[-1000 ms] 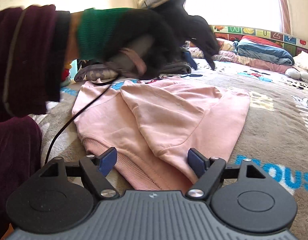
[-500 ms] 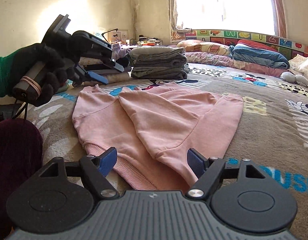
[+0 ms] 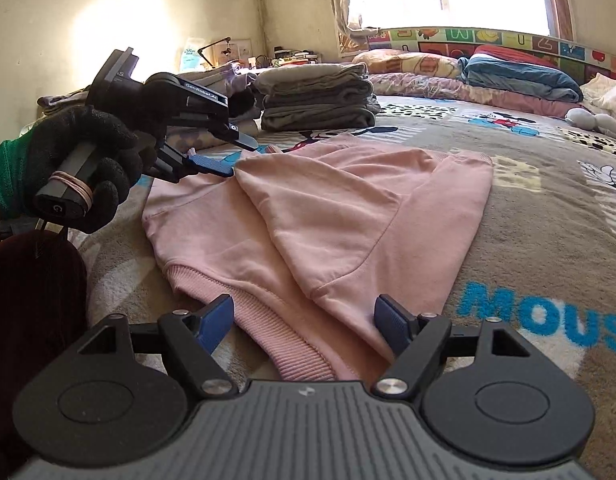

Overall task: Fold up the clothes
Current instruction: 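Regrasp the sleeve cuff with the left gripper and reposition it on the body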

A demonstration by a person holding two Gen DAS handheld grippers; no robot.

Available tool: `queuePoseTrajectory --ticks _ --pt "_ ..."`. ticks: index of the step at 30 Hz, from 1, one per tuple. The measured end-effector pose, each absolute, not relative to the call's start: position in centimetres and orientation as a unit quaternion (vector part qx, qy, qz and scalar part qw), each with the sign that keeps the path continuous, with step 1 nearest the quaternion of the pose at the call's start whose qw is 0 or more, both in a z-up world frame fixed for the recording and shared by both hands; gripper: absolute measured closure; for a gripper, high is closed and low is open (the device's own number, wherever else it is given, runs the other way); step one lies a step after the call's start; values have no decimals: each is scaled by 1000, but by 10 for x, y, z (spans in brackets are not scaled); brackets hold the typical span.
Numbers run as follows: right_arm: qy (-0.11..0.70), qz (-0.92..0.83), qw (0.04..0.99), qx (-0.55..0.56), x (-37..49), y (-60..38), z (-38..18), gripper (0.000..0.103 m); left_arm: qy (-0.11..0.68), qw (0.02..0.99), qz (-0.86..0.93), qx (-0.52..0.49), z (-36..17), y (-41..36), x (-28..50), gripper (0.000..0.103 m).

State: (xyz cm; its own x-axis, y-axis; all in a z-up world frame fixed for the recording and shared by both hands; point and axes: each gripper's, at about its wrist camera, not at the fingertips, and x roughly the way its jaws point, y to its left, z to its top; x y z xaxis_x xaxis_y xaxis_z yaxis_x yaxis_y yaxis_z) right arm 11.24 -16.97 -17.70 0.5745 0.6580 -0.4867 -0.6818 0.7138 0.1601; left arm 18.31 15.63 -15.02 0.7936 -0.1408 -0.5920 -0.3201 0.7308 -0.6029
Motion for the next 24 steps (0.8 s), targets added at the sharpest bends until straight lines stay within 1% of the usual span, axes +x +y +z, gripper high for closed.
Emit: queuePoseTrajectory --ticks 1,2,3,5,6,10,17,24 --pt "266 378 886 -21 113 -170 -177 25 316 876 53 -362 -150 155 184 68" --pt "267 379 886 -21 113 -170 -177 25 311 879 52 -357 -147 154 184 72" --pt "268 380 885 -21 113 -170 -177 25 307 882 51 -353 -143 152 184 84" --pt "271 381 884 -24 113 -169 -178 24 298 889 48 -345 -137 148 183 92" --pt "271 382 883 -24 112 -169 -178 23 293 892 47 -340 -134 146 183 93" --pt "272 384 882 -24 112 -169 -178 23 282 904 39 -320 -117 132 188 95" --pt "263 383 885 -12 108 -176 -173 23 260 917 10 -303 -83 100 212 96" --pt "257 386 886 19 106 -195 -170 23 256 925 -28 -279 -53 55 255 96"
